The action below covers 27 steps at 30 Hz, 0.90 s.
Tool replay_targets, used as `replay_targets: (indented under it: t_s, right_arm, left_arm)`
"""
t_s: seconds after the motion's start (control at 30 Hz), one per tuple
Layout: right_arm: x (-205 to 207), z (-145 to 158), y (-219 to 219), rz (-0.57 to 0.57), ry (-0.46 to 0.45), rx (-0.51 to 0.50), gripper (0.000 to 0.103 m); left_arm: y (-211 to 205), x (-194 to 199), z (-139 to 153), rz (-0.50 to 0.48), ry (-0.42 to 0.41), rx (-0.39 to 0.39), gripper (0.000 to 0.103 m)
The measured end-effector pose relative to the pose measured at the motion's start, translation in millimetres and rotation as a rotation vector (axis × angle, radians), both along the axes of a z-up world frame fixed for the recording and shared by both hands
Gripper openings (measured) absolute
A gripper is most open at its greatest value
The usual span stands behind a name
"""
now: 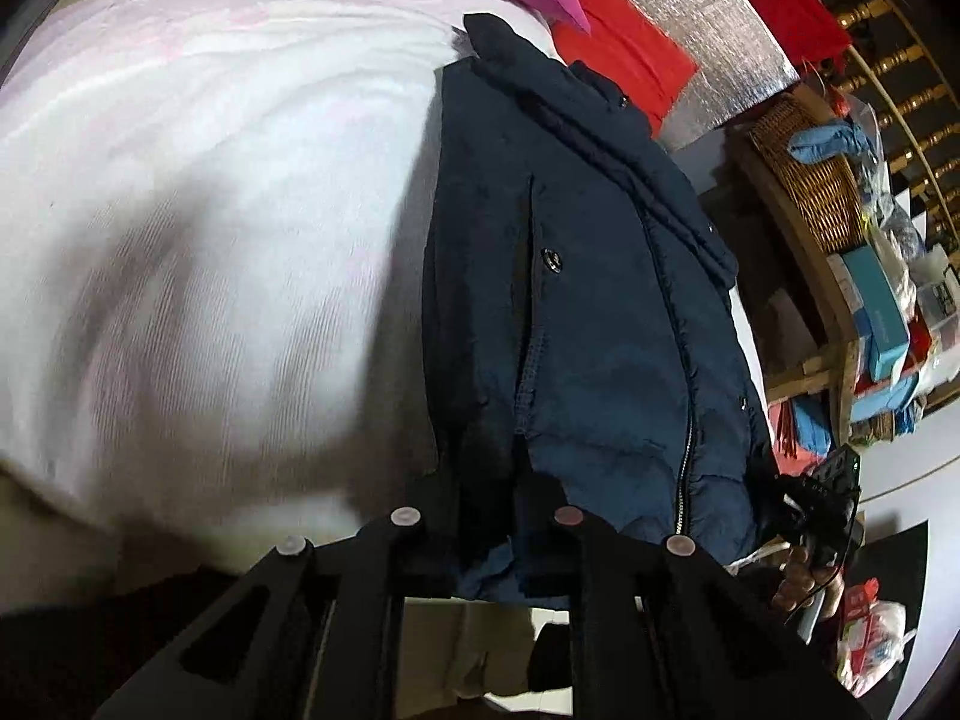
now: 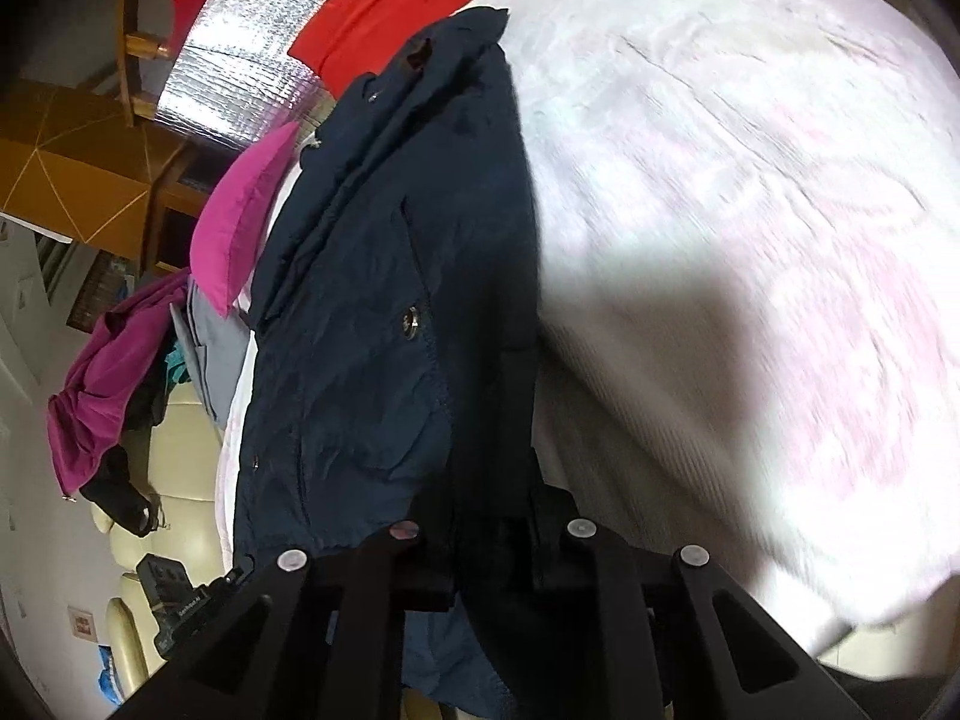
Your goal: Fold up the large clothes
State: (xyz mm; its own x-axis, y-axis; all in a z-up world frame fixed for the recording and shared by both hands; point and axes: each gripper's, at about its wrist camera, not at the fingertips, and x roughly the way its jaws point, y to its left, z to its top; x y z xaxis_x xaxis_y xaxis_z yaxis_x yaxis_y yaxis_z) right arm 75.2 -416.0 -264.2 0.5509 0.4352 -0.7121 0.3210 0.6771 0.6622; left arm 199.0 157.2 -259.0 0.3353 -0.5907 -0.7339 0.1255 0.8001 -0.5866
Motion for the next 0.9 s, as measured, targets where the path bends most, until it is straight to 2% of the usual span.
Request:
replay_targets:
  t_s: [0.1, 0.2, 0.23, 0.27, 0.3, 0.33, 0.37, 0.4, 0.43, 0.47, 0.53, 0.57, 0.6, 0.67, 0.7, 0.8, 0.9]
  right_arm:
    - [-13.5, 0.1, -2.9, 0.003, 0.007, 0.024, 0.017]
    - [-16.9, 0.3, -6.8, 0.008, 0.018, 0.046, 0.02]
    - [-16.5, -0.4, -8.5, 0.005, 0.022, 0.056, 0.02]
    - [-14.4, -1.3, -10.5, -0.005, 0.029, 0.065, 0.021]
    - [-12.9, -2.7, -12.7, -0.014, 0.041, 0.074, 0.026]
    - [-13.7, -4.0, -16.0, -0.022, 0.048, 0.08, 0.031]
    - [-14.7, -5.3, -15.9, -0.03, 0.055, 0.087, 0.047]
    - [-14.7, -6.9, -18.7, -0.04, 0.06, 0.099, 0.064]
    - [-10.9, -7.3, -17.1, -0.047, 0.069, 0.102, 0.07]
    - [-10.2, -9.0, -18.1, -0.044, 0.072, 0.107, 0.072]
    - [-8.7, -11.1, -15.5, -0.004, 0.073, 0.09, 0.069]
    - [-7.8, -10.7, -9.4, 0.022, 0.075, 0.067, 0.056]
    - [-4.8, -9.9, -2.2, 0.056, 0.077, 0.035, 0.035]
    - [-0.5, -7.9, 7.5, 0.09, 0.079, -0.009, 0.029]
    - [-1.2, -4.2, 10.5, 0.1, 0.069, -0.032, 0.022]
    - [-7.4, 8.2, 13.8, 0.11, 0.03, -0.045, 0.017]
    - [-18.6, 26.2, 16.0, 0.129, -0.006, -0.077, 0.016]
  left_arm:
    - [-0.3, -9.9, -0.7, -0.02, 0.001, 0.01, 0.013]
    - [-7.3, -9.9, -0.8, -0.033, 0.001, 0.067, 0.015]
    - [-11.3, -5.6, -2.8, -0.034, 0.015, 0.095, 0.019]
    - [-14.5, -2.8, -6.1, -0.036, 0.035, 0.121, 0.032]
    - [-18.7, -0.9, -8.7, -0.042, 0.052, 0.141, 0.04]
    - [-22.7, 0.2, -11.0, -0.055, 0.068, 0.156, 0.053]
    - [-25.9, 0.5, -12.2, -0.071, 0.075, 0.16, 0.058]
    - [-28.0, -3.5, -12.5, -0.082, 0.074, 0.161, 0.058]
    - [-29.7, -3.2, -13.0, -0.091, 0.074, 0.158, 0.058]
    - [-30.5, -2.3, -13.3, -0.093, 0.075, 0.15, 0.057]
    - [-32.0, -2.9, -13.3, -0.097, 0.074, 0.123, 0.054]
    - [-32.5, -2.4, -13.0, -0.101, 0.072, 0.111, 0.037]
    - [-32.1, -3.8, -13.3, -0.107, 0.069, 0.102, 0.033]
    - [-30.6, -3.9, -8.9, -0.113, 0.048, 0.077, 0.022]
    - [-30.8, -4.7, -6.9, -0.114, 0.039, 0.066, 0.02]
    - [-28.3, -12.4, 5.8, -0.109, -0.012, 0.016, 0.016]
    - [-27.0, -18.9, 17.1, -0.114, -0.045, 0.004, 0.015]
